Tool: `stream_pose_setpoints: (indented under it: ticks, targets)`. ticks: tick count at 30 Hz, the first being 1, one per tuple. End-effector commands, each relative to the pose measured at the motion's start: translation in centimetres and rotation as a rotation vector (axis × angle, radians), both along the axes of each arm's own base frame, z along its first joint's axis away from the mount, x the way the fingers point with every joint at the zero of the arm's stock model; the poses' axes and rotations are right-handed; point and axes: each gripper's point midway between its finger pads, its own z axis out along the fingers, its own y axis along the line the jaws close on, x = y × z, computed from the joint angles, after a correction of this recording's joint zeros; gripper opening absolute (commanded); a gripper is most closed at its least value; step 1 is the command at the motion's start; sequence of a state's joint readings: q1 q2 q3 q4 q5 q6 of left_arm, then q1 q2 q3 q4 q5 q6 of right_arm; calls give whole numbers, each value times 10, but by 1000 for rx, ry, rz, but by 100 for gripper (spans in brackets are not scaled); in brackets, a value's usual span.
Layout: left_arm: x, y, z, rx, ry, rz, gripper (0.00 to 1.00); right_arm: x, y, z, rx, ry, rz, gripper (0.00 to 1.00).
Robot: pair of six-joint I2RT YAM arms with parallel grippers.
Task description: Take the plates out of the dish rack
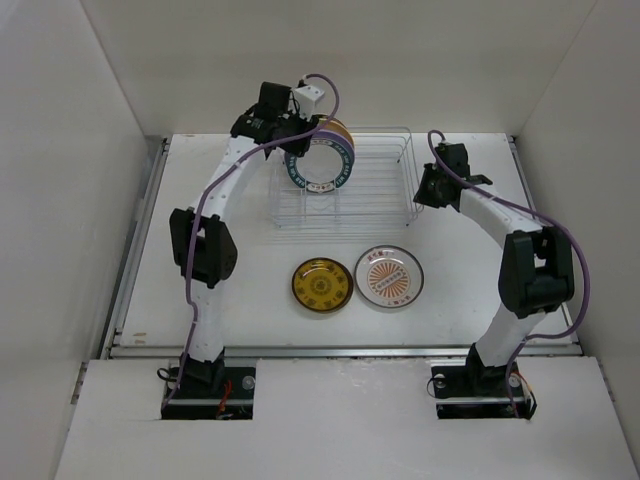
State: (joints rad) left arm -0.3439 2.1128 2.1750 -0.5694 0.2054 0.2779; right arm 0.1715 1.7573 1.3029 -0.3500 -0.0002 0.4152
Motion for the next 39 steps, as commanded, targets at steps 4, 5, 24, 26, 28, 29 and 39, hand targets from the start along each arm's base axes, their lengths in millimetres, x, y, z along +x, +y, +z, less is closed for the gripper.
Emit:
stream_pose_setpoints:
  ticks: [4,5,24,26,28,29,39]
  targets:
    - [11,0,7,41,-85,-90,39,20,9,22,34,-74,15,23]
    - [14,-2,2,35,-77,-84,39,18,9,16,30,-53,15,23]
    - [48,3,-42,25,-52,-12,42,21,5,8,-2,-32,13,21]
    - [52,-2,-49,-2,-34,0,39,23,5,6,-2,-29,13,21]
    - [51,-2,-50,-35,-6,-9,33,23,5,1,-4,-18,13,21]
    - [50,-6,-54,-49,12,-20,29,23,5,-4,-6,-9,13,21]
    - [42,6,-42,-98,34,-11,0,23,5,-13,-9,10,13,21]
